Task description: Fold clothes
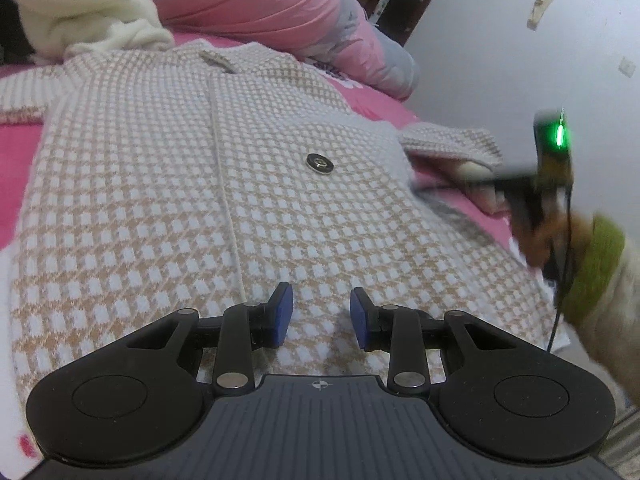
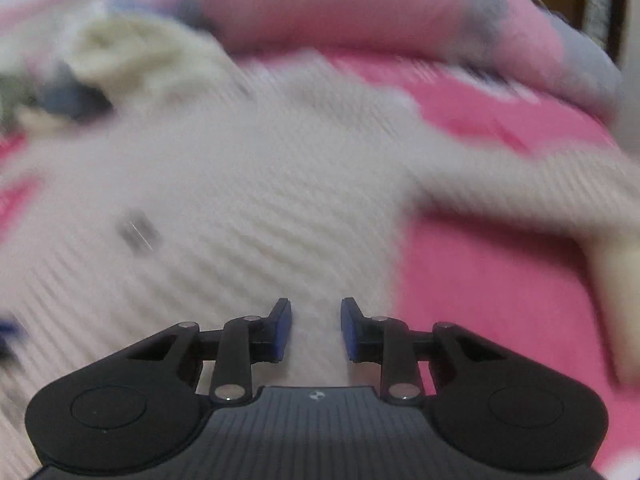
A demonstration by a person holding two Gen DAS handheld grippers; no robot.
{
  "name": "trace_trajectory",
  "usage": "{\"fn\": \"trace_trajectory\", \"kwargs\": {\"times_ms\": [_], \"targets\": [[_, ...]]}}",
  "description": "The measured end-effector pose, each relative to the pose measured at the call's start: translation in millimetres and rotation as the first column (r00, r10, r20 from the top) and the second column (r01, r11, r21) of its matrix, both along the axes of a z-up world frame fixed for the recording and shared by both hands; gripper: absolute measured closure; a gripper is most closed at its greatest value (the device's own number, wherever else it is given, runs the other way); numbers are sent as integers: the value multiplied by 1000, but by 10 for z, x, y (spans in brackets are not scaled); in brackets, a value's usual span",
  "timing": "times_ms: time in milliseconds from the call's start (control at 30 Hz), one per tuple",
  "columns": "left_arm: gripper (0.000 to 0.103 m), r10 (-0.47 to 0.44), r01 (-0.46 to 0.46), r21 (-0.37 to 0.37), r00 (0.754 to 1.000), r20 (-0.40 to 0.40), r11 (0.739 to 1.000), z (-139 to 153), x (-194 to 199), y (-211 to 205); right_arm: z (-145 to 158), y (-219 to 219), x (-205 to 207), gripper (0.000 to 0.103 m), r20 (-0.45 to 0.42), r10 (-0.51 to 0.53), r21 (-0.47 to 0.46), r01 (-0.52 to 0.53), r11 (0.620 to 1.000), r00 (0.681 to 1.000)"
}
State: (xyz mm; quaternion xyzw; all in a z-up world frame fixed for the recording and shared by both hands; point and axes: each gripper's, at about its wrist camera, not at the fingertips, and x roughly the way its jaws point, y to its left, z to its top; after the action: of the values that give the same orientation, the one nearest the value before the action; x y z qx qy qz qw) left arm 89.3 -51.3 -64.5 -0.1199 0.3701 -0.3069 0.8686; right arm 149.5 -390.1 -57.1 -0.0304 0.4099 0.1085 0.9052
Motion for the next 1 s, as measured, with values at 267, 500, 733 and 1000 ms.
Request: {"fn": "trace_trajectory", "kwargs": {"times_ms": [267,500,733,1000], "targets": [[72,-5,5,-1,1000,10,1000,-9,8,14,364,-175,-601,77,55,-86,29,85,996,995],[72,-2,2,0,1000,8,1000,-16,1,21,-115,-112,-1282,82,54,117,69,-121,990,992],[72,-20,18,45,999,45,999,15,-65,5,228,-835,-1885,86,136,-225,287,179,941,965],[65,-9,6,53,999,53,999,146,-510,156,-193,-240,-2162,88,193,-13,270,-40,962,981]]}}
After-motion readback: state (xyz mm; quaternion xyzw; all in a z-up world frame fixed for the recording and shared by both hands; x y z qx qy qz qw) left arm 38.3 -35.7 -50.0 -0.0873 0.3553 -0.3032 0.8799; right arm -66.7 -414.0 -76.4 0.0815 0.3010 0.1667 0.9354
